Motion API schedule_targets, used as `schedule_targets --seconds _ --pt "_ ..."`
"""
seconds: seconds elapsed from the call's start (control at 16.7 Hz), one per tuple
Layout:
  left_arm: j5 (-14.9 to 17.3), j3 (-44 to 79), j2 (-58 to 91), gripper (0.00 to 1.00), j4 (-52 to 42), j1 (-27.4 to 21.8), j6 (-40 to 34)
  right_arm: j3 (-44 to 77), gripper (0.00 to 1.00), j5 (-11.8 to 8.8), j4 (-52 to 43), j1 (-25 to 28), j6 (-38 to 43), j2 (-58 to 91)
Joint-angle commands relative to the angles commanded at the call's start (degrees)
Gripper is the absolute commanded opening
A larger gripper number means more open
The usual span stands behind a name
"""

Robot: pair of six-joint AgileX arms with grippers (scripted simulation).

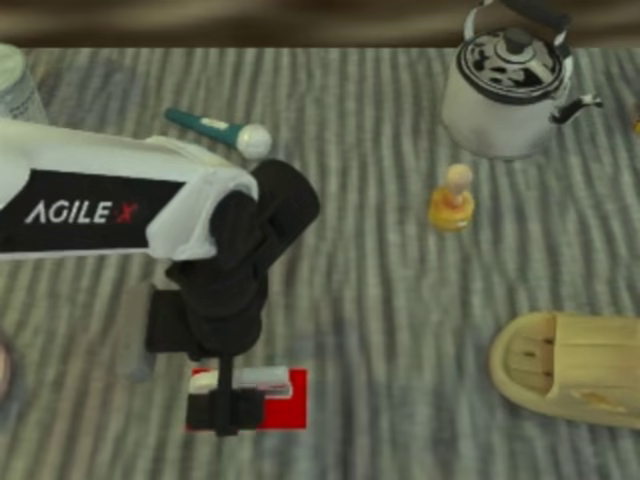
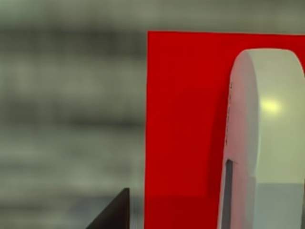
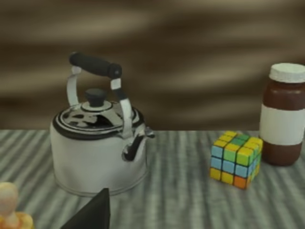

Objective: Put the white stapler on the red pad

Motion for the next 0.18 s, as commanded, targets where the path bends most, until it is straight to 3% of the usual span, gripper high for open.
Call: schedule_targets --seconds 0.18 --pt "0.0 0.0 0.0 1.0 0.0 0.0 0.0 0.0 1.0 0.0 0.0 0.0 0.0 0.0"
